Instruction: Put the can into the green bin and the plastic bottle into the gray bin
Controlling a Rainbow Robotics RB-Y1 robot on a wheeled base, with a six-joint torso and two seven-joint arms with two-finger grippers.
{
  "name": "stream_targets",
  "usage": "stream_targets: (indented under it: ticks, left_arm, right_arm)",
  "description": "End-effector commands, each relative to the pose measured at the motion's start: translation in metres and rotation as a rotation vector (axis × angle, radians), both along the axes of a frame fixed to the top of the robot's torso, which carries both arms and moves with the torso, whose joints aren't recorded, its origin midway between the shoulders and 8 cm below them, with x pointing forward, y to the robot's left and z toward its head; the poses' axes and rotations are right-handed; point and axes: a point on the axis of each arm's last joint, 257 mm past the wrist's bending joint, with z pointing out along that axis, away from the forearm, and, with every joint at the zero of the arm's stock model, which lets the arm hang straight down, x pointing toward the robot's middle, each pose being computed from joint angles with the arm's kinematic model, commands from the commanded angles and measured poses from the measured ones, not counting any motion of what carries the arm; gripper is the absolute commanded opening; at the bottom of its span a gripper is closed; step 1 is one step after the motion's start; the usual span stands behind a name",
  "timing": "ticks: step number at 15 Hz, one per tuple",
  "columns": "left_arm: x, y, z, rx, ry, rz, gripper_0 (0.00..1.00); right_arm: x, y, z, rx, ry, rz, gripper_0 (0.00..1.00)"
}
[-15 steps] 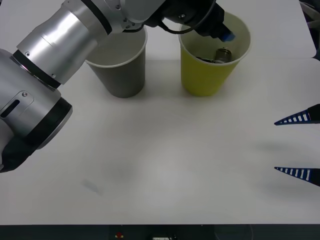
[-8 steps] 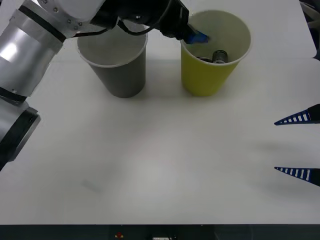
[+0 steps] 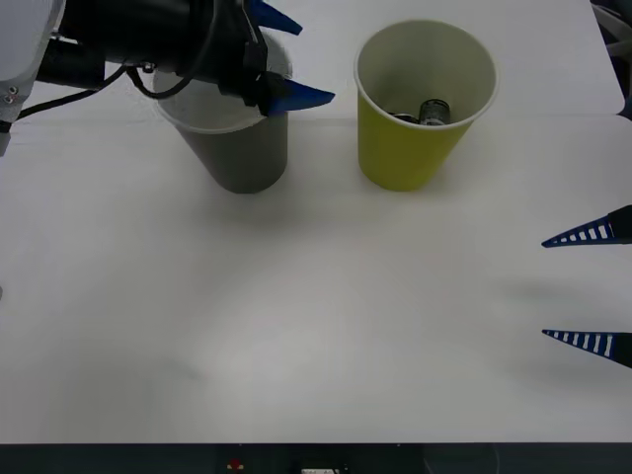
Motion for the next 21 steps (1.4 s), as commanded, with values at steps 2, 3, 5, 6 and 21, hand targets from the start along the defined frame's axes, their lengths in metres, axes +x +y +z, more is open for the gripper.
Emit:
stream_targets:
  ticks: [2,3,5,6,21]
  left_arm:
    - [-0.033,0.038,-0.02,0.007,-0.015,-0.008,1.0]
    - [-0.041,0.047,-0.025,0.013,-0.021,-0.006,1.0]
    - [-0.058,0.066,-0.035,0.033,-0.034,-0.003,1.0]
    - [-0.067,0.077,-0.042,0.051,-0.052,-0.015,1.0]
    - [-0.167,0.184,-0.135,0.276,-0.045,-0.108,1.0]
  right_arm:
    - [0.0,0.0,0.0,0.0,0.0,0.0,1.0]
    - [0.0,0.0,0.0,0.0,0.0,0.0,1.0]
    - [0.0,0.0,0.0,0.0,0.0,0.0,1.0]
    - [0.0,0.0,0.0,0.0,0.0,0.0,1.0]
    - [0.0,0.0,0.0,0.0,0.0,0.0,1.0]
